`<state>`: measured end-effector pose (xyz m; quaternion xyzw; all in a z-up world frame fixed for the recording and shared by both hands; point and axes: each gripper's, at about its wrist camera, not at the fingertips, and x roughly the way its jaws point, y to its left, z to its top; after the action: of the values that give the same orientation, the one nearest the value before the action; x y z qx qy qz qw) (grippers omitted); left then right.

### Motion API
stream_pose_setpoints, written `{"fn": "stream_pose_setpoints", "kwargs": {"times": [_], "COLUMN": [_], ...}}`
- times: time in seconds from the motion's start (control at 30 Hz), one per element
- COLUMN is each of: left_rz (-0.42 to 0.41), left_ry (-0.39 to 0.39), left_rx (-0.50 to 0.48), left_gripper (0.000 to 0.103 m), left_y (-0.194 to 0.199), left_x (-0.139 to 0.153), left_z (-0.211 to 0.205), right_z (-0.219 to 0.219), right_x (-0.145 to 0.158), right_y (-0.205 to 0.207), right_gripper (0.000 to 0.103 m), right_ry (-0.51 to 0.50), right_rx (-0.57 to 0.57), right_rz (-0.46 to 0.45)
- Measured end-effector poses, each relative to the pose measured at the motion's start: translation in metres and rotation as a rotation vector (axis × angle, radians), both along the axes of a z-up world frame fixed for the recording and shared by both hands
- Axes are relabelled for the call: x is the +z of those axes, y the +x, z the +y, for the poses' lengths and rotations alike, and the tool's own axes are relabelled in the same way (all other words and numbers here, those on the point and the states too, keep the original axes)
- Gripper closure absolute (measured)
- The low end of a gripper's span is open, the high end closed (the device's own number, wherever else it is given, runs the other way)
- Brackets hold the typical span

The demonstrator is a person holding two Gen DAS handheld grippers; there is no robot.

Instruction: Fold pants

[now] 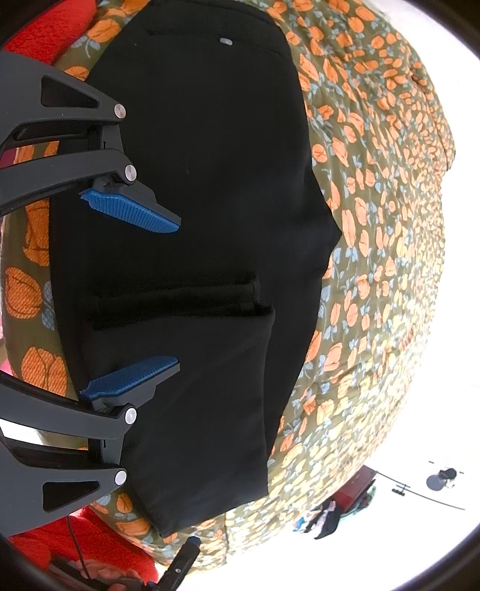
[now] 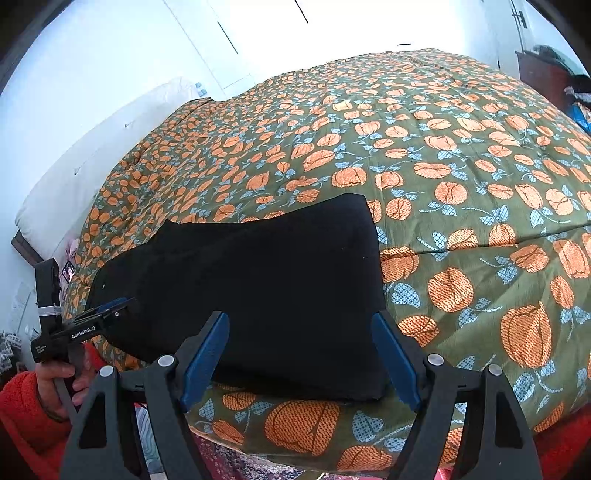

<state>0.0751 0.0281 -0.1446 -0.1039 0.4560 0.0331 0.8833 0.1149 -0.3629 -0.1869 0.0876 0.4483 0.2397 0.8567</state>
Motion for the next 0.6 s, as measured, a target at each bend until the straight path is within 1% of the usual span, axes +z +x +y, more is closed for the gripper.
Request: {"fn": "stream_pose_setpoints", "kwargs": {"times": [0.6], "left_rz": [0.003], "left_ry": [0.003], "left_rx": [0.006], "left_gripper": [0.031], "left_y": [0.0013], "left_x": [0.0015], "left_z": [0.0018], "right_z": [-0.0001], "right_x": [-0.0001], "right_y": [-0.0005], "right_gripper": [0.024], "right_ry": [-0.003], "right_rx": [0.000], "right_rz": [0.002]}}
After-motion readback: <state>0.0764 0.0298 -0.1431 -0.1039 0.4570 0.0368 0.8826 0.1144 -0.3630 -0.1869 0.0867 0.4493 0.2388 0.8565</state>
